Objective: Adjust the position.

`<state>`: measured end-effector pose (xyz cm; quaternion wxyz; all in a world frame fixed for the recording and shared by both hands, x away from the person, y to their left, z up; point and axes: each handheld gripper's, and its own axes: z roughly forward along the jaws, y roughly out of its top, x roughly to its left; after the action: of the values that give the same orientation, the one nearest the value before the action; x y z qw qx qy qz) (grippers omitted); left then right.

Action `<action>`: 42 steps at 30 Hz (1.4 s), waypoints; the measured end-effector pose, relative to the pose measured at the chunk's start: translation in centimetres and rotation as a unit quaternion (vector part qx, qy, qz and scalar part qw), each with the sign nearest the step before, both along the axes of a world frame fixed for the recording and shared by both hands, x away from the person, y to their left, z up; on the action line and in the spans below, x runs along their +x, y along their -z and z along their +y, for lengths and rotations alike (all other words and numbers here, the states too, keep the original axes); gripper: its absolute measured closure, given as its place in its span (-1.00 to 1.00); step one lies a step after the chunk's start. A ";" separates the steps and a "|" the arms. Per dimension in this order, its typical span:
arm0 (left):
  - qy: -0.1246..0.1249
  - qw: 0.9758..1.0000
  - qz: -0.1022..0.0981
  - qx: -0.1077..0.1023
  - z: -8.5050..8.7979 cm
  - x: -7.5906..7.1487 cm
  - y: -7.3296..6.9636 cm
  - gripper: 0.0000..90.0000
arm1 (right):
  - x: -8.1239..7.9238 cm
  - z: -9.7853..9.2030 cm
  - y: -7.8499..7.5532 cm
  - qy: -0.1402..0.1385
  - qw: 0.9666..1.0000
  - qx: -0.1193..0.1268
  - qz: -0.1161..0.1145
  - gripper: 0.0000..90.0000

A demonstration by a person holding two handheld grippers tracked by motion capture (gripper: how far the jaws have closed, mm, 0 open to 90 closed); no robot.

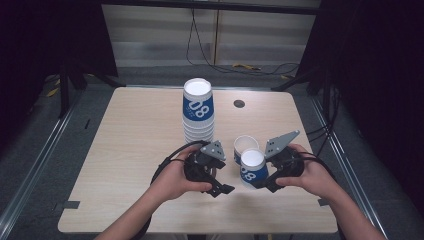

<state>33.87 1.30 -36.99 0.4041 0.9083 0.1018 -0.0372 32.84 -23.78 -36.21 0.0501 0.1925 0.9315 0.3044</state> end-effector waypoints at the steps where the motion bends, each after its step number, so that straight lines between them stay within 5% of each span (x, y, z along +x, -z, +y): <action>1: 0.000 1.000 -0.001 -0.002 0.0 0.0 0.0 -0.53 | -0.1 0.0 0.0 0.001 1.000 -0.006 0.000 -0.52; 30: -0.010 1.000 -0.008 -0.010 -1.5 0.5 0.1 -0.54 | -0.2 1.8 0.1 -0.045 0.996 -0.080 0.014 -0.52; 42: -0.011 1.000 -0.002 -0.015 -1.7 0.7 0.5 -0.55 | 0.1 2.6 0.5 -0.061 0.995 -0.075 0.012 -0.52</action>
<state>34.57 -0.41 -37.45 0.4185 0.9009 0.1103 -0.0320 32.99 -21.20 -36.70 0.0346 0.1348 0.9622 0.2341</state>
